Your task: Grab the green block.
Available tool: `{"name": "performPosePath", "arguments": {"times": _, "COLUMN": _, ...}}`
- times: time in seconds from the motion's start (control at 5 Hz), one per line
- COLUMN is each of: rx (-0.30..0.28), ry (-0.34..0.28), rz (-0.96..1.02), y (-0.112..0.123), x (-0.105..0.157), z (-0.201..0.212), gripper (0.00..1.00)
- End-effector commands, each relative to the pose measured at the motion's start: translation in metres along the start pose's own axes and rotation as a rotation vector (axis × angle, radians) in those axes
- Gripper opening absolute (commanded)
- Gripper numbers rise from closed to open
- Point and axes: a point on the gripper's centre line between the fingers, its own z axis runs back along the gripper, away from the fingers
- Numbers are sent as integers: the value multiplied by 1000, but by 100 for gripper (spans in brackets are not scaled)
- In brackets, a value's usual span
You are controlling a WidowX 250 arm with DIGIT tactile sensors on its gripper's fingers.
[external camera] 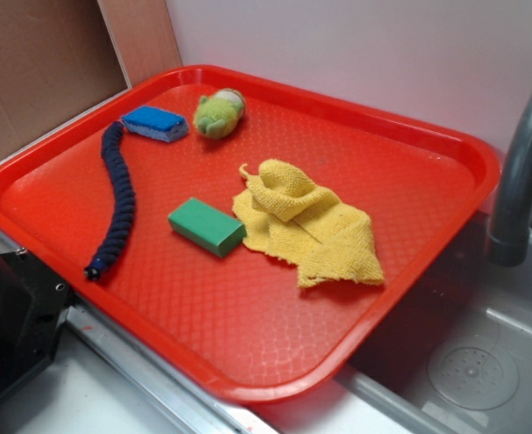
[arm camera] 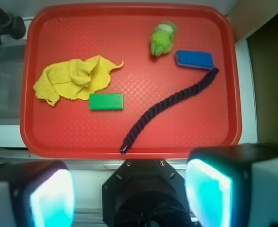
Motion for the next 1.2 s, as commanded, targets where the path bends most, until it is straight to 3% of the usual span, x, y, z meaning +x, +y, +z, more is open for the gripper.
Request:
{"name": "performPosePath", "arguments": {"times": 0.0, "rx": -47, "ry": -39, "rz": -325, "y": -6, "x": 22, "z": -15, "gripper": 100}}
{"name": "performPosePath", "arguments": {"times": 0.4, "rx": -78, "ry": -154, "rz": -765, "y": -10, "x": 50, "z": -60, "gripper": 100}}
{"name": "performPosePath", "arguments": {"times": 0.6, "rx": -175, "ry": -191, "rz": -1003, "y": -11, "x": 56, "z": -80, "gripper": 100}}
{"name": "performPosePath", "arguments": {"times": 0.8, "rx": -198, "ry": -221, "rz": -1255, "y": -16, "x": 60, "z": -102, "gripper": 100}}
{"name": "performPosePath", "arguments": {"times": 1.0, "rx": -171, "ry": -210, "rz": -1339, "y": -25, "x": 59, "z": -118, "gripper": 100}}
